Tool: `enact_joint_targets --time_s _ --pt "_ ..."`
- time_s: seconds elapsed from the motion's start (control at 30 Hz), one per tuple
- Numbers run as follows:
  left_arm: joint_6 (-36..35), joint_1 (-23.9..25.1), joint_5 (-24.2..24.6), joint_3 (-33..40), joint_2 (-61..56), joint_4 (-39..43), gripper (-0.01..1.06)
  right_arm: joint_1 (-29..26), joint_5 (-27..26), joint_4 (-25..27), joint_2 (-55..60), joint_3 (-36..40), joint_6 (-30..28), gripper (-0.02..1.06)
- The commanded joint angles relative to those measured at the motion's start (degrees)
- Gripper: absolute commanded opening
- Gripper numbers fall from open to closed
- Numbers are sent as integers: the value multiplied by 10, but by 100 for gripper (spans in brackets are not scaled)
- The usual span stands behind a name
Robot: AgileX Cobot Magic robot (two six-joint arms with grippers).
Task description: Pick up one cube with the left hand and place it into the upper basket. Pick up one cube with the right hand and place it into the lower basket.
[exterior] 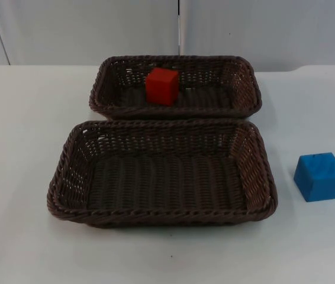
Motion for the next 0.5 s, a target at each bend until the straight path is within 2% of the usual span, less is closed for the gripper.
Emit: enact_joint_targets --time_s 0.0,0.47 --pt "-2 0 1 2 -1 1 76 -3 -25 1 49 -13 0 105" --pt "-2 0 1 2 -1 0 76 -3 -57 3 352 -124 -2 105"
